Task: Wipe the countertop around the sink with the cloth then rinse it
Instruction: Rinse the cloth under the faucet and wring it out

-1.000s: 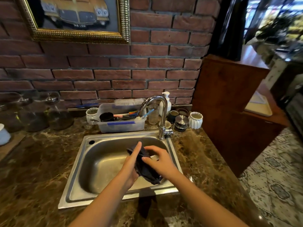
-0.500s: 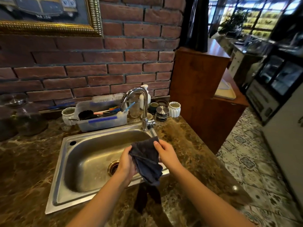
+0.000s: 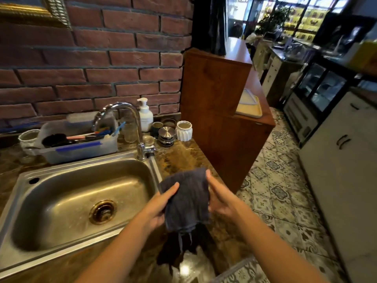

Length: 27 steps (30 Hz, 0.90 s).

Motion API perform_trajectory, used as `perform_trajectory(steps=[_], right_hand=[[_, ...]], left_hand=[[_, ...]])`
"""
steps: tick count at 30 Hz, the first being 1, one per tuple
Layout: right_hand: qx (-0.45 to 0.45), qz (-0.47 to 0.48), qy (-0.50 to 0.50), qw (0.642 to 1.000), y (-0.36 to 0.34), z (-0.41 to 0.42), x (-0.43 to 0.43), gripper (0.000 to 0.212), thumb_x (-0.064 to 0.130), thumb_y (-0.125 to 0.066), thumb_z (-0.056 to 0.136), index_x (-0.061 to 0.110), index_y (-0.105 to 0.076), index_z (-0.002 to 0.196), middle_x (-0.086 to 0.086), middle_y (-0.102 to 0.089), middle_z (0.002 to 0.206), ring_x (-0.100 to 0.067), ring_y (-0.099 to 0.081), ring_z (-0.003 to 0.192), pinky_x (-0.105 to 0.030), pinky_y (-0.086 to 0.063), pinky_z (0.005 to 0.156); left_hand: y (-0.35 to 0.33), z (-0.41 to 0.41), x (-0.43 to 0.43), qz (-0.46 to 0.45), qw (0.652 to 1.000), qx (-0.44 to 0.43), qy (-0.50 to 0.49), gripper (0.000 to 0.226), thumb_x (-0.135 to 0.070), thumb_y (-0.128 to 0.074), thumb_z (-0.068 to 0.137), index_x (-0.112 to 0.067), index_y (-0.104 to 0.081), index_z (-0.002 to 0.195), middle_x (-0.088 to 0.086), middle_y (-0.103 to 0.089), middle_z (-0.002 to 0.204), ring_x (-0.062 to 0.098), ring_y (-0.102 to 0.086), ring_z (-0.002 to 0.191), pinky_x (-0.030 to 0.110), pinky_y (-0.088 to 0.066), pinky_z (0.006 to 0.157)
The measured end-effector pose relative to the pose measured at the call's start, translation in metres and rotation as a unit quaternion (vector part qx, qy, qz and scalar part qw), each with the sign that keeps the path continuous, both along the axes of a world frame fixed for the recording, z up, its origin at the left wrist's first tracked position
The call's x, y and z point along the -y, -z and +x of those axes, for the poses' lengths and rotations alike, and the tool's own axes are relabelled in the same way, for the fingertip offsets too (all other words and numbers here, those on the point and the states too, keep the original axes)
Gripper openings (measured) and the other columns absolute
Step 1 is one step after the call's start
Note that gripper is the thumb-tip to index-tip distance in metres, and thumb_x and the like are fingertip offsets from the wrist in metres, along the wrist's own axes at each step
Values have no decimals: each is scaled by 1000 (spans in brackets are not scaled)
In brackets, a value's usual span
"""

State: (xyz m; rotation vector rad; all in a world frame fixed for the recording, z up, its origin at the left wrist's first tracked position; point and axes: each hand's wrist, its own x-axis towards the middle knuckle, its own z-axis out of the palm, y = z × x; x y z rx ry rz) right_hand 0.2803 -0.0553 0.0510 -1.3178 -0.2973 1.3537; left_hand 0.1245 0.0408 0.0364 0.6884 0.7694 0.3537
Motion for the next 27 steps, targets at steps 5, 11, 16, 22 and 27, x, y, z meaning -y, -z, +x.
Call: perform_trajectory(steps=[5,11,16,22,27], right_hand=[[156,-21,-78,985,45,54,49,38,2,-58,93,5,-52,130,-12,-66,119,-23,-66,105,-38,-54,91],[221,-58,-83,970,82,96,91,26,-2,-53,95,3,-56,120,-4,-68,105,-8,-68,89,-23,-55,78],[348,-111,-144,920,97,115,114,29,6,-54,97,7,-54,126,-6,-61,120,-15,-58,109,-31,-46,98],[703,-198,-220,647,129,108,156,58,39,-50,95,27,-31,148,0,-33,153,-23,-38,136,-42,-42,106],[711,-192,-330,591,155,105,163,59,57,-14,99,33,-22,152,6,-29,155,-23,-41,137,-57,-44,97]], left_hand=[[36,33,24,52,996,-70,15,15,-9,-61,91,-13,-65,105,5,-76,89,15,-72,71,30,-58,57],[82,67,64,139,971,-194,33,24,-16,-69,87,-8,-69,109,2,-72,87,4,-67,62,17,-48,47],[105,80,95,161,951,-255,71,28,-15,-70,87,-7,-59,112,2,-69,79,11,-66,60,24,-51,47],[127,78,121,636,631,-399,193,73,-52,-54,89,-24,-25,149,-3,-28,154,19,-30,142,44,-29,113],[150,98,147,683,503,-363,386,85,-73,-32,72,-21,-42,139,5,-52,143,27,-48,131,54,-12,108]])
